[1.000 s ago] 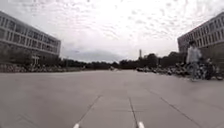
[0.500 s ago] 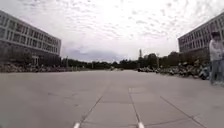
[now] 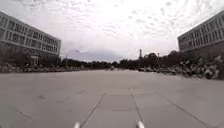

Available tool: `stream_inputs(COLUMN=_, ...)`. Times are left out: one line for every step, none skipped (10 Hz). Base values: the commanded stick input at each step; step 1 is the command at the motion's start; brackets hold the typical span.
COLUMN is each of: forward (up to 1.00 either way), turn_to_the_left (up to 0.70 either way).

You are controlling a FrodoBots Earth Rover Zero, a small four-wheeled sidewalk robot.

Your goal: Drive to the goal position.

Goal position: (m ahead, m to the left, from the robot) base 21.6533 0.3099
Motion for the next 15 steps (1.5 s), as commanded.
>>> stream_inputs(forward=0.7, turn_to_the_left=0.0)
stream_inputs(forward=0.7, turn_to_the_left=0.0)
stream_inputs(forward=0.7, turn_to_the_left=0.0)
stream_inputs(forward=0.7, turn_to_the_left=0.0)
stream_inputs(forward=0.7, turn_to_the_left=0.0)
stream_inputs(forward=0.7, turn_to_the_left=0.0)
stream_inputs(forward=0.7, turn_to_the_left=0.0)
stream_inputs(forward=0.7, turn_to_the_left=0.0)
stream_inputs(forward=0.7, turn_to_the_left=0.0)
stream_inputs(forward=0.7, turn_to_the_left=0.0)
stream_inputs(forward=0.7, turn_to_the_left=0.0)
stream_inputs(forward=0.7, turn_to_the_left=0.0)
stream_inputs(forward=0.7, turn_to_the_left=0.0)
stream_inputs(forward=0.7, turn_to_the_left=0.0)
stream_inputs(forward=0.7, turn_to_the_left=0.0)
